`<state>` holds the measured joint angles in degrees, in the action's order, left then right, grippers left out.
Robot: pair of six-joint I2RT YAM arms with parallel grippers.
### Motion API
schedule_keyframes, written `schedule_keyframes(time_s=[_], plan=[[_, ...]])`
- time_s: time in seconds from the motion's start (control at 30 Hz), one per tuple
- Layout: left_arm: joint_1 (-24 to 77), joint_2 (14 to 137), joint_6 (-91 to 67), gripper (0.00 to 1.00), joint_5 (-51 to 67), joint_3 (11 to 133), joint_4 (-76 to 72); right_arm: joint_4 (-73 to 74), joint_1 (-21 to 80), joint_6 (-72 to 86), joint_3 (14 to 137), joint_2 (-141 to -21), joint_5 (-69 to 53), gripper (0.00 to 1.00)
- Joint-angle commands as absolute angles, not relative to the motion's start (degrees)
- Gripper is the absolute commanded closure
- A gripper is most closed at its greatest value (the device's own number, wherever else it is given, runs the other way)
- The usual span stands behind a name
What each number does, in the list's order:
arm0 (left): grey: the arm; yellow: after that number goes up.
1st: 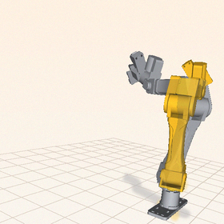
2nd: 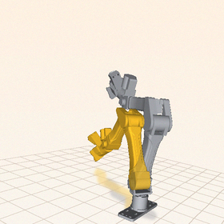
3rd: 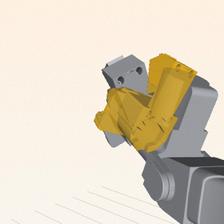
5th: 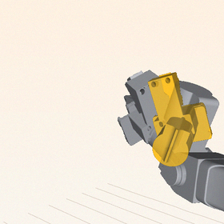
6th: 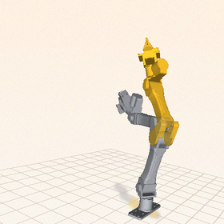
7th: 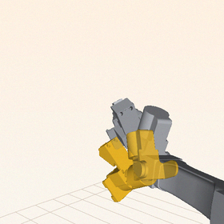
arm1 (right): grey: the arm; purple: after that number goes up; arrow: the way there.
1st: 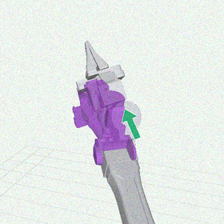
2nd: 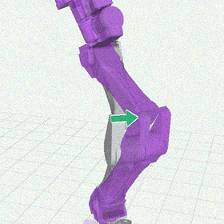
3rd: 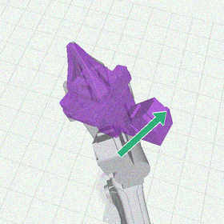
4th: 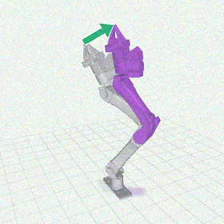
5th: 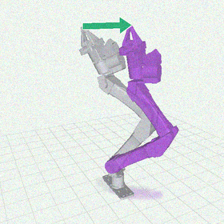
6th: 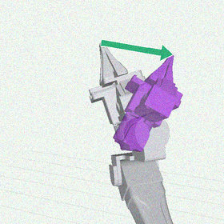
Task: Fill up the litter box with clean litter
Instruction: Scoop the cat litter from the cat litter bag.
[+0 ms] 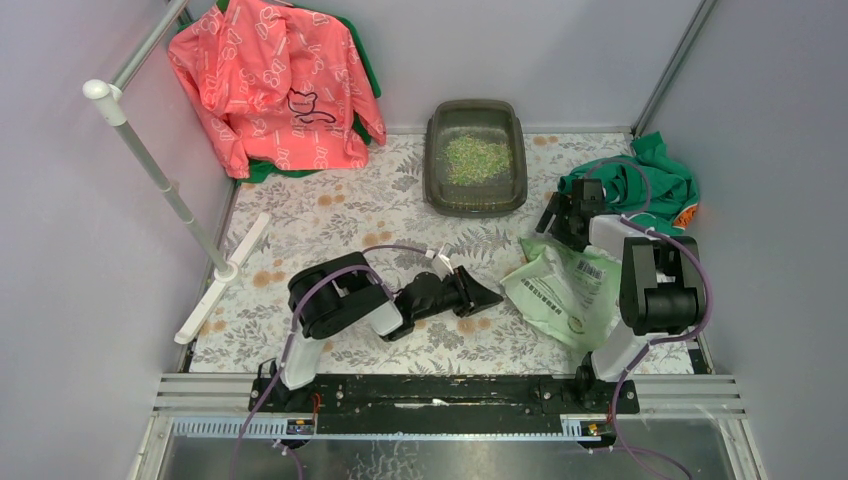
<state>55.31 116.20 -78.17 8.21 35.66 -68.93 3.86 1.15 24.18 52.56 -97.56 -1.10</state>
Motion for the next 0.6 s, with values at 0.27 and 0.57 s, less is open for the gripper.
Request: schedule_keyframes(time_s=[0.27,0.57], plan=[[57.97,117.04,-80.48,1.00,-11.32,32.47,-85.93,8.26,3.64,26.66,50.09,-95.44,-5.12,0.20],[57.64,106.14,-75.38,1.00,-17.42,28.06,-70.49,10.80,3.69,26.43,50.99,-89.63,-5.27,0.18]])
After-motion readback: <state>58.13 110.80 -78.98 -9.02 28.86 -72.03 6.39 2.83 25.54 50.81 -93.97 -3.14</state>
